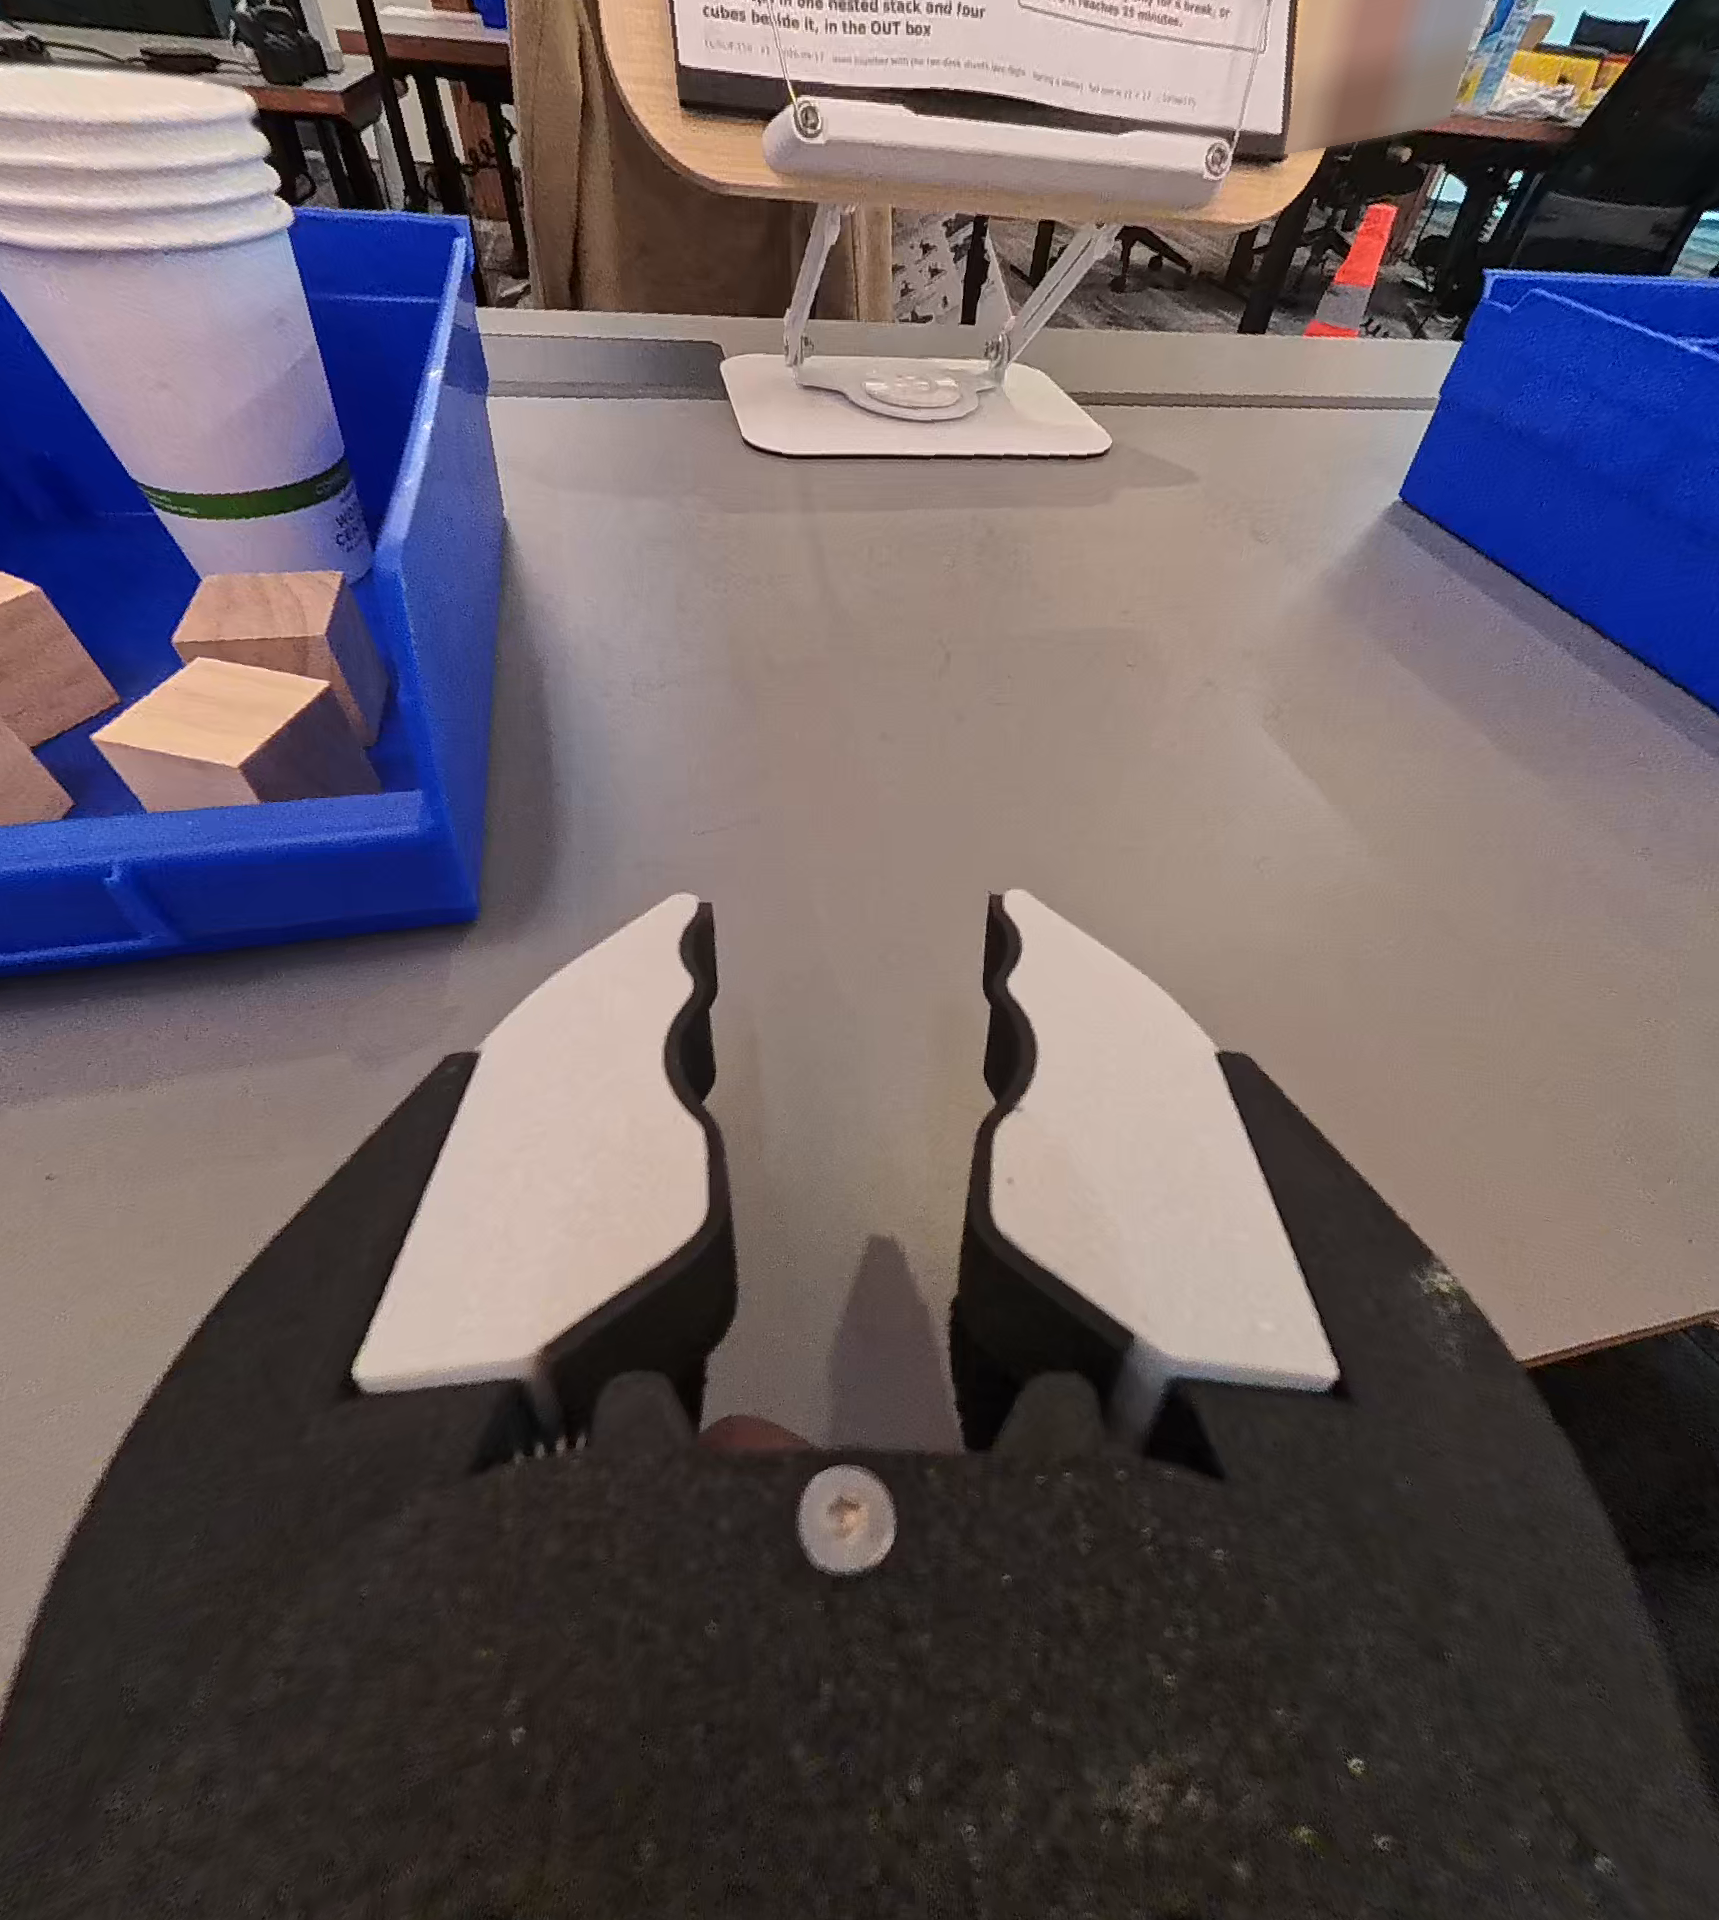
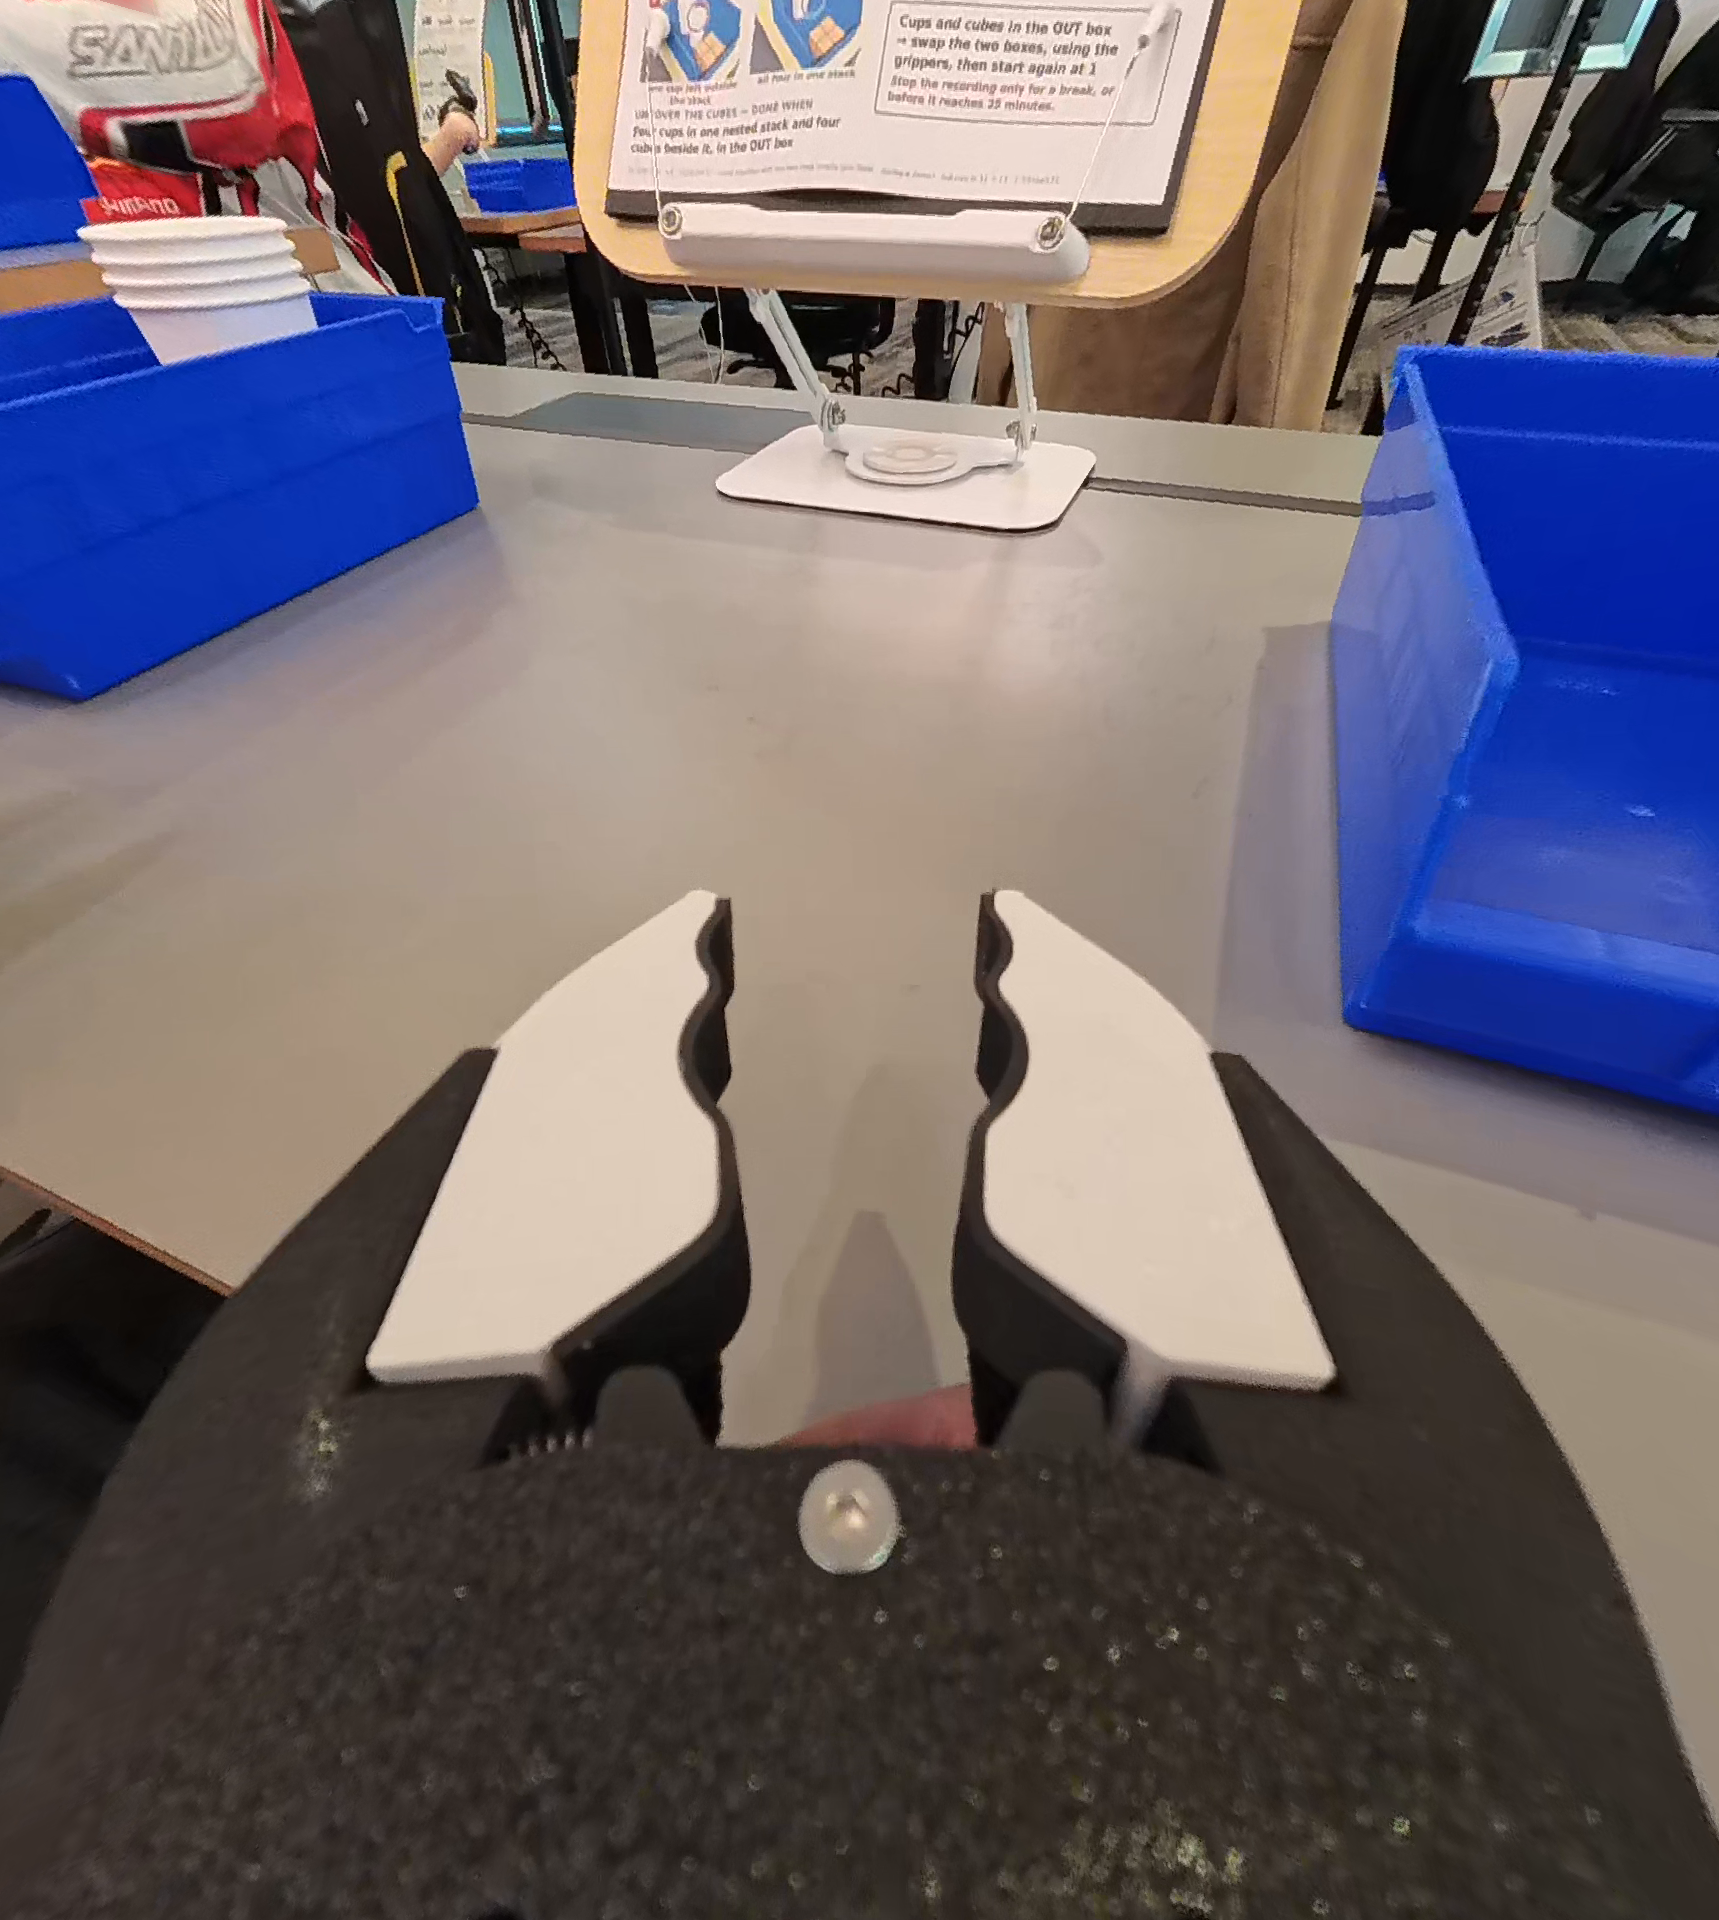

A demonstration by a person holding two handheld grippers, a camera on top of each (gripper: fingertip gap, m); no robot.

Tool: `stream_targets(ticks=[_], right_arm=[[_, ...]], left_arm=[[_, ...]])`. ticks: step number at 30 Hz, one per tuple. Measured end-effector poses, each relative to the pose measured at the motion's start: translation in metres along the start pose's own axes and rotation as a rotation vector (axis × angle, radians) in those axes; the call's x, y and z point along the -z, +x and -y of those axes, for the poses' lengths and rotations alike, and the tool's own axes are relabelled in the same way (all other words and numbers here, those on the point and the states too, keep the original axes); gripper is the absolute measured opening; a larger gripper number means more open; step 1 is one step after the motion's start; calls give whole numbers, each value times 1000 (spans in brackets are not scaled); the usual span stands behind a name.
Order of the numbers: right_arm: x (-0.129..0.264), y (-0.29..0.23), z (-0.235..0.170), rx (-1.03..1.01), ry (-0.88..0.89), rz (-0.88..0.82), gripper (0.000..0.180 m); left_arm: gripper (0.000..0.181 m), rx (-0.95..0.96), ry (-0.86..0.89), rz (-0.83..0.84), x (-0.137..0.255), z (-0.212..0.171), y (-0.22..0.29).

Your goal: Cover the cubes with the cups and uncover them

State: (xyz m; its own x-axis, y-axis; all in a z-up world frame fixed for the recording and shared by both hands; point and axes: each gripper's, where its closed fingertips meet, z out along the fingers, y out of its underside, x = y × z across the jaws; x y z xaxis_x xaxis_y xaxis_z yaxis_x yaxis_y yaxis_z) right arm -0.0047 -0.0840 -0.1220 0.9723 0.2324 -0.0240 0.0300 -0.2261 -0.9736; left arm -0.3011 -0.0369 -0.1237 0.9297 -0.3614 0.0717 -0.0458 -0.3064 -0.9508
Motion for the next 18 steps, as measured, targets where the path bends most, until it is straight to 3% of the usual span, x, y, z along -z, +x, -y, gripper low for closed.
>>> stream_targets(ticks=[1, 4, 9, 14, 18], right_arm=[[0, 0, -1, -1, -2, 1, 44], [0, -4, -1, -29, -7, 18, 44], [3, -6, 0, -30, -3, 35, 44], [3, -3, 1, -68, -2, 55, 43], [0, -1, -1, -96, -13, 63, 43]], left_arm=[[49, 4, 2, -2, 1, 2, 0], [50, 4, -4, -29, 12, 24, -8], [58, 79, -100, -2, 20, 74, -85], [59, 61, -296, 98, 2, 71, -142], [52, 25, -469, 55, -26, 50, -148]])
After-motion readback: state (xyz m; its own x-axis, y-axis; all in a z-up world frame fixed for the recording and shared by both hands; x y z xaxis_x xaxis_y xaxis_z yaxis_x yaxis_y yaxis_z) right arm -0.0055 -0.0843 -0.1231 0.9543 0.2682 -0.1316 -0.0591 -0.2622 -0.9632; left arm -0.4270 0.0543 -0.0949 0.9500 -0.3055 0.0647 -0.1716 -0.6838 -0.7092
